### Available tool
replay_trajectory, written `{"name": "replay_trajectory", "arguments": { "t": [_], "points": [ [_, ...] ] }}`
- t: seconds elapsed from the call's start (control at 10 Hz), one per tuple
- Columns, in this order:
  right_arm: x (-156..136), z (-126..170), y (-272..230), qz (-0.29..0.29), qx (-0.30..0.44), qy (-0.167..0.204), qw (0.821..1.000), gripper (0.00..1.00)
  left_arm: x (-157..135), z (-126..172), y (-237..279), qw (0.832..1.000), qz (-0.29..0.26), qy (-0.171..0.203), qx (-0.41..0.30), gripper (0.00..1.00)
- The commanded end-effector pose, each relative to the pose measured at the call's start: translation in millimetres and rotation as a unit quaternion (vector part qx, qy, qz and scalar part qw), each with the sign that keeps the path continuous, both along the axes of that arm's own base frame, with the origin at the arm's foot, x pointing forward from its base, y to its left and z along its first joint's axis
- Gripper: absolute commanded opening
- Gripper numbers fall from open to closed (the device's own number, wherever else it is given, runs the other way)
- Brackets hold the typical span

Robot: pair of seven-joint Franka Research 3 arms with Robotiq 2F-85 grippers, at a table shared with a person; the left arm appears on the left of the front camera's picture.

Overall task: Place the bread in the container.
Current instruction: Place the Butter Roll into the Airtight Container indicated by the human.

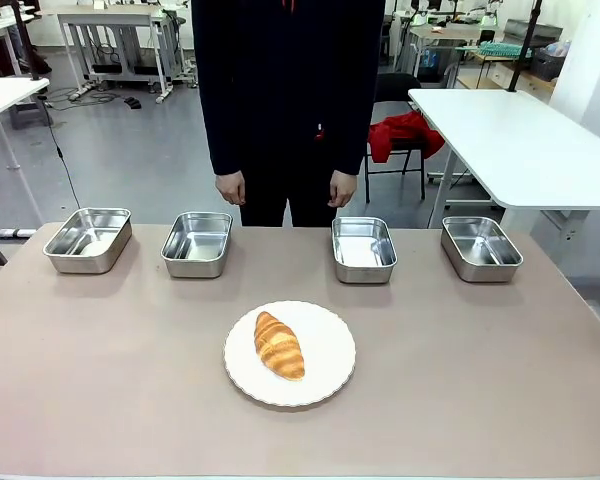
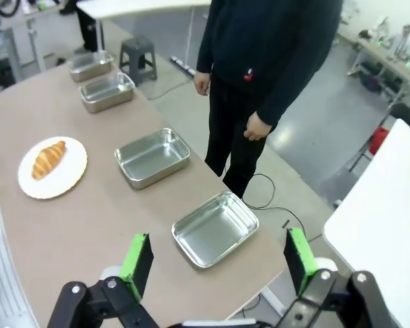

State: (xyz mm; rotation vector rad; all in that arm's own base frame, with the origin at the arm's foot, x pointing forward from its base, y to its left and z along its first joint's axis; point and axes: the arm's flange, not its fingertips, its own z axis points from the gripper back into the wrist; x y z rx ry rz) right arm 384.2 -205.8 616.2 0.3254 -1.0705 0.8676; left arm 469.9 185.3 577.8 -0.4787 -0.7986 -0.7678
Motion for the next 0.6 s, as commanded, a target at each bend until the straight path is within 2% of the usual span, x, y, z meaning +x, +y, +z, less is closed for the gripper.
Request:
{"name": "replay_trajectory", "arguments": {
  "t": [0.0, 0.2, 0.5],
  "points": [
    [0.6, 1.0, -11.9, 0.0, 0.014, -0.013, 1.0, 1.0, -1.5, 4.3, 3.1, 0.999, -0.019, -0.034, -0.009, 1.0],
    [-1.9, 0.1, -18.9, -0.008, 0.025, -0.012, 1.0, 1.0, -6.1, 9.9, 3.6, 0.998, -0.023, -0.057, -0.006, 1.0],
    [-2.4, -0.3, -20.4, -0.008, 0.033, -0.013, 0.999, 1.0, -6.4, 11.5, 2.6, 0.998, -0.025, -0.06, -0.008, 1.0]
  ]
}}
